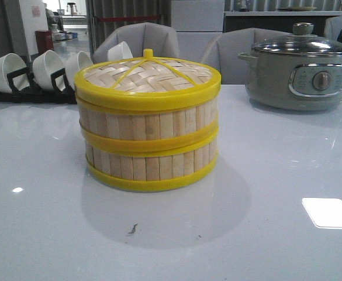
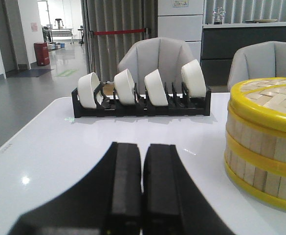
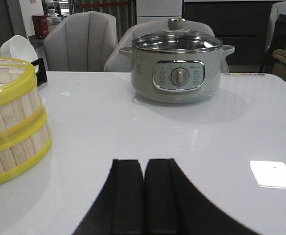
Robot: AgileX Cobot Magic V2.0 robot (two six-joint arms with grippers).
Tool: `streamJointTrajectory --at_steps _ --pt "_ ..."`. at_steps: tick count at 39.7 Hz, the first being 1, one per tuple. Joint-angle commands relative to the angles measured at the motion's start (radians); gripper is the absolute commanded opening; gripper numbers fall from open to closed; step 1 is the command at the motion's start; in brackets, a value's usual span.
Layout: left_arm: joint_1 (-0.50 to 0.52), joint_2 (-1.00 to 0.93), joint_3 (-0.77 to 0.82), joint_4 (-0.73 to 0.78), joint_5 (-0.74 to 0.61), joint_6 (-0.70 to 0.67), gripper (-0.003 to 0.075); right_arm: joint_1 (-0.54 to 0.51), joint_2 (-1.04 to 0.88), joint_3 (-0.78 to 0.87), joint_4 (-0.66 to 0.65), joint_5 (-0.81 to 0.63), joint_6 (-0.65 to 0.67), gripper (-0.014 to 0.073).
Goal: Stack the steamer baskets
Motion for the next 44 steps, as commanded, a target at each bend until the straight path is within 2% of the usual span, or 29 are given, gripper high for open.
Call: streamJointTrajectory --at_steps 1,44 --pt "-0.001 -0.013 0.003 0.000 -0.084 -0.002 0.0085 0.000 -0.020 -0.015 0.006 -0.086 -0.015 0.0079" --pt "-0.001 -0.013 0.003 0.000 -0.084 -0.002 0.0085 0.000 -0.020 -0.015 0.017 -0.082 -0.048 0.0079"
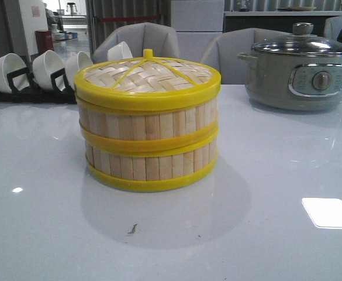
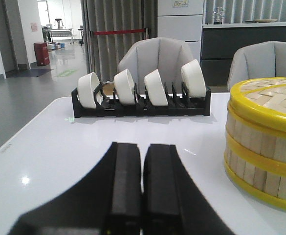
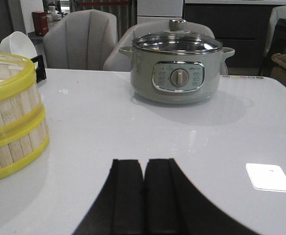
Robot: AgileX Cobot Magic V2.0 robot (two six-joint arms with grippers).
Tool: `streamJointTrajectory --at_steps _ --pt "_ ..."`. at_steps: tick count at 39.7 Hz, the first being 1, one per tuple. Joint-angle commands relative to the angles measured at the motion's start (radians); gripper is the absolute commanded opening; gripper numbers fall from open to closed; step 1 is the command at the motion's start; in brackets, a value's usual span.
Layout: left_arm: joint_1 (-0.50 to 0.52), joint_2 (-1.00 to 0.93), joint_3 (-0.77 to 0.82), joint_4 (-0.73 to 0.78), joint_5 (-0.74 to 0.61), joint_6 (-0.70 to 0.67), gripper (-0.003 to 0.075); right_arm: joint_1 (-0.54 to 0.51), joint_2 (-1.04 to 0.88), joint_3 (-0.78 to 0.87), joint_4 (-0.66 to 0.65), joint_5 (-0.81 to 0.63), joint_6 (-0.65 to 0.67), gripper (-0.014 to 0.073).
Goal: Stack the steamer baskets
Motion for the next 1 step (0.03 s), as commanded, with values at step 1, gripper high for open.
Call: streamJointTrajectory --at_steps 1 --pt "-0.001 -0.013 0.003 0.000 -0.084 -0.002 0.0085 0.000 -0.020 -0.015 0.004 -0.082 -0.009 0.0079"
